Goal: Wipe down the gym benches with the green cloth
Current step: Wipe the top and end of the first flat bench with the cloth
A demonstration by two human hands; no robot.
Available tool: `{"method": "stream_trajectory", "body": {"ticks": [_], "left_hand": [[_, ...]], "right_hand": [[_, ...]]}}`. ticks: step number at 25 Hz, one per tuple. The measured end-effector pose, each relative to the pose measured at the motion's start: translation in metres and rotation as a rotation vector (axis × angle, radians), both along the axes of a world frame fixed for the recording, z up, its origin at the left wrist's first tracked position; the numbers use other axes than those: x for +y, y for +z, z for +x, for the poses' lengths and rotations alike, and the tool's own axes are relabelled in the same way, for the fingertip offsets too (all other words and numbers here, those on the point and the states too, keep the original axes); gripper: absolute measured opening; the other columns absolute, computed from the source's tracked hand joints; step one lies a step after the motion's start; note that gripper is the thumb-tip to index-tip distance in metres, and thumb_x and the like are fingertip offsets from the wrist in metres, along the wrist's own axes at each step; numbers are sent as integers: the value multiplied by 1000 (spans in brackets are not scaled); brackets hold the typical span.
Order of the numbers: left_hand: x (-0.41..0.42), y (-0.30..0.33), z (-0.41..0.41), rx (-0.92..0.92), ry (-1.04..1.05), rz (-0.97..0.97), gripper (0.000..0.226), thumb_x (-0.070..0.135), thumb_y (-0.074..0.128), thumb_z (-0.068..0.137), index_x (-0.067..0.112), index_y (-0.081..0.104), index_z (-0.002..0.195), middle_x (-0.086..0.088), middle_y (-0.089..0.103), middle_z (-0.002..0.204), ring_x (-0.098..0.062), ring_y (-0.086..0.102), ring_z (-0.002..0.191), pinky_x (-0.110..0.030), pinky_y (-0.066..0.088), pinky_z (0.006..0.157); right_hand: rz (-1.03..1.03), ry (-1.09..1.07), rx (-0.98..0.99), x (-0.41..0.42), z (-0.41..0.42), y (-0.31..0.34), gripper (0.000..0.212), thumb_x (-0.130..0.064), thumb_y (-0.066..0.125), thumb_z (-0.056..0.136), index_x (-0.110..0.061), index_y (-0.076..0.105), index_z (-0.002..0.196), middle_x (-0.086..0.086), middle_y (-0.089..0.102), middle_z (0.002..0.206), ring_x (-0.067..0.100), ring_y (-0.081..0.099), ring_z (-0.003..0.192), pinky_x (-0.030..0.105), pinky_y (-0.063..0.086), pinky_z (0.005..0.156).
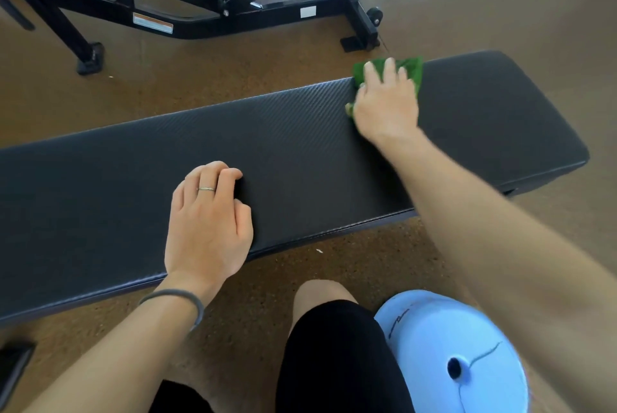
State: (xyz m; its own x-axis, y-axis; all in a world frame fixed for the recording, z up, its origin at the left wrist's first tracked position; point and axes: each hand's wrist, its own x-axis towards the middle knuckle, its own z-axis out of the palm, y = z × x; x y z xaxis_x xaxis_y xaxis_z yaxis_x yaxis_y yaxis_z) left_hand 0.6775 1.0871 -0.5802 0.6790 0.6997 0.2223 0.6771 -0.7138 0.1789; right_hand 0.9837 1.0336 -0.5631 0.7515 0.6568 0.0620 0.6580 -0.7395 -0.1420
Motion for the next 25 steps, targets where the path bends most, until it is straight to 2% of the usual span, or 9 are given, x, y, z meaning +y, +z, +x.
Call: {"method": "stream_trajectory", "body": {"ticks": [2,4,6,11,14,18,20,22,25], "left_hand": [[-1,-1,0,9,-3,3,43,27,33,95,11,55,128,-9,54,136,-33,46,130,-50,38,112],[-1,-1,0,20,-8,7,43,26,33,94,11,55,128,-10,53,136,-33,46,130,-50,37,111],[0,-2,-1,18,-12,6,43,26,33,94,11,55,128,-10,53,137,-34,46,130,-50,37,112],[0,-2,-1,-6,-6,-2,41,26,34,95,12,55,127,-8,54,136,-32,45,130,-49,37,113],[0,-1,-2,-8,-23,-9,40,26,34,95,12,54,126,-9,54,135,-33,45,129,-49,37,111],[2,-1,-2,5,-31,-7,41,26,33,94,13,53,127,-9,53,136,-33,44,129,-49,37,111],[2,0,-2,-3,-28,-23,44,29,30,94,14,54,127,-9,53,136,-33,45,131,-49,37,112],[2,1,-1,-11,-29,-32,47,32,27,93,14,54,127,-9,54,137,-33,46,131,-49,37,113],[2,0,-4,-12,-42,-18,46,33,28,94,14,54,127,-9,55,136,-33,47,130,-48,38,113]], "right_hand": [[-18,222,-52,7,-72,-3,80,-51,58,96,-9,31,159,25,26,165,44,29,150,53,27,121],[44,416,50,-2,-121,-9,68,-41,53,100,-13,35,159,22,27,166,41,28,152,52,24,125],[52,489,-3,-17,-100,-6,60,-38,40,102,-11,43,155,22,35,163,42,34,150,53,28,124],[46,-12,55,-44,-14,8,56,-32,36,106,-6,39,156,26,31,164,44,31,150,53,25,123],[34,213,-68,-36,-129,0,75,-46,58,94,-7,40,155,25,34,162,44,33,148,54,29,120],[134,417,12,-56,-168,-6,55,-32,47,102,-14,45,154,18,38,162,38,35,151,51,29,124],[94,313,-74,-75,-115,-10,55,-33,50,97,-4,54,145,26,47,154,46,45,142,55,39,117],[101,49,-53,-94,-78,-7,55,-33,36,104,-7,49,151,24,41,159,44,40,145,54,34,120],[20,51,-25,-71,-137,-5,77,-50,20,94,-11,37,158,19,27,167,43,26,153,55,22,123]]}}
